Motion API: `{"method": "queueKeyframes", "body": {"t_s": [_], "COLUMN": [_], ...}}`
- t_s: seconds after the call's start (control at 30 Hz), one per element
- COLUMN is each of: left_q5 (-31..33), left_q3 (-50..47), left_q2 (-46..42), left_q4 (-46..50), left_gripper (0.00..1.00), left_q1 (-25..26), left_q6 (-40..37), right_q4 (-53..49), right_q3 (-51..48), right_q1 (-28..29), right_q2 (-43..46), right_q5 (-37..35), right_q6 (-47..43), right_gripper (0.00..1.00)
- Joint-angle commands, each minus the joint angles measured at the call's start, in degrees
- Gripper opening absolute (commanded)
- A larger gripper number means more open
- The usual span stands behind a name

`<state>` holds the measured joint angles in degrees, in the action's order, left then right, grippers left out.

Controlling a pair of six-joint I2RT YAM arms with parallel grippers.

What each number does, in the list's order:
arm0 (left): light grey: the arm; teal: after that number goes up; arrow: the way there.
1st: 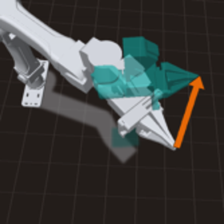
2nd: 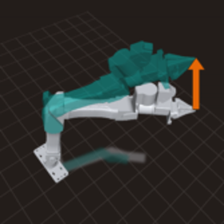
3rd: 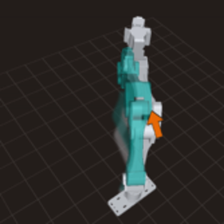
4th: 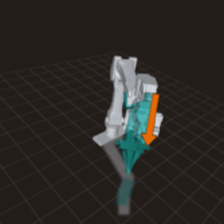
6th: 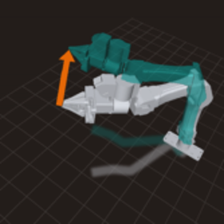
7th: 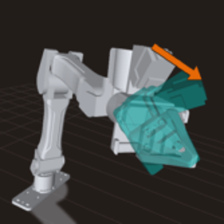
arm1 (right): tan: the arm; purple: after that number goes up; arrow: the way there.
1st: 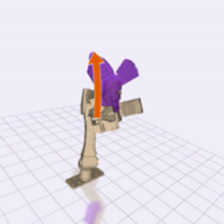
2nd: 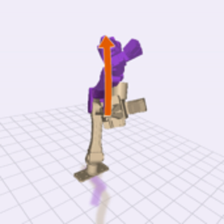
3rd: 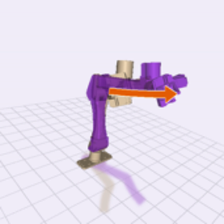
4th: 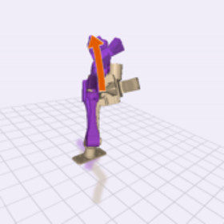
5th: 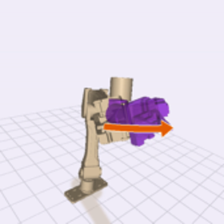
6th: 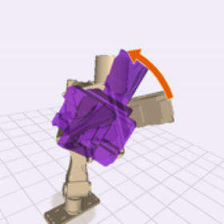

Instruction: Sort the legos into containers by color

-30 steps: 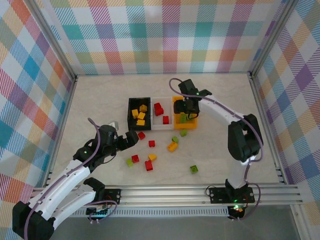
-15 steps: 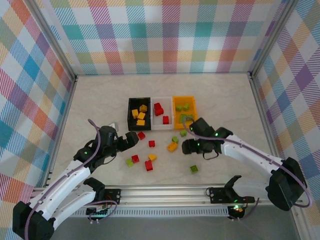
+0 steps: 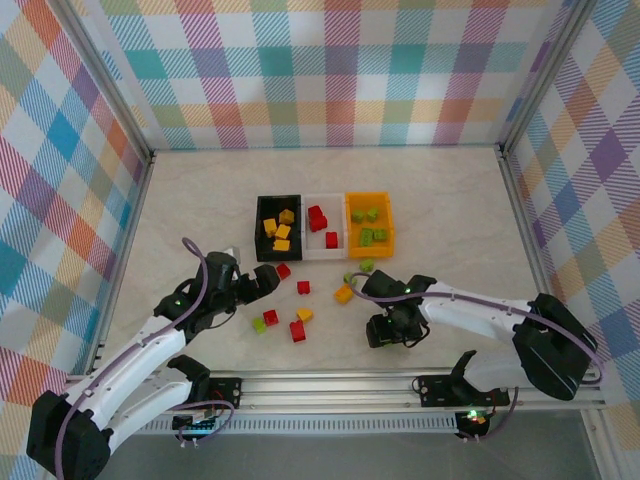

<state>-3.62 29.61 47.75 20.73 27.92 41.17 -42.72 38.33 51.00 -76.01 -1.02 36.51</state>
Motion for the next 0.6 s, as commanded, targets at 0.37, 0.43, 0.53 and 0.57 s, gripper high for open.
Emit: {"method": "queueKeyframes", "body": {"t_s": [0.37, 0.43, 0.53, 0.57], "left_q5": [-0.42, -0.93, -1.57, -1.57], "left_q3": [0.01, 0.01, 0.09, 0.25], "left_q2": [0.73, 0.61, 0.67, 0.64], "left_q4": [-0.29, -0.62, -1.12, -1.02], "left_gripper": [1.0, 1.0, 1.0, 1.0], "left_q1": [-0.94, -1.03, -1.2, -1.2], "left_q6": [0.61, 0.71, 1.02, 1.09], "right_q4": [0.94, -0.48, -1.84, -1.58], "right_q3": [4.92, 8.19, 15.05, 17.28], "right_q1": [0.76, 0.61, -0.9, -2.29], "right_q2": [-0.09, 1.39, 1.76, 1.44], "right_q5": [-1.43, -3.17, -6.55, -7.27], "right_q6": [-1.49, -3.02, -6.39, -7.54], "right_gripper": [0.36, 0.36, 0.35, 0.35]}}
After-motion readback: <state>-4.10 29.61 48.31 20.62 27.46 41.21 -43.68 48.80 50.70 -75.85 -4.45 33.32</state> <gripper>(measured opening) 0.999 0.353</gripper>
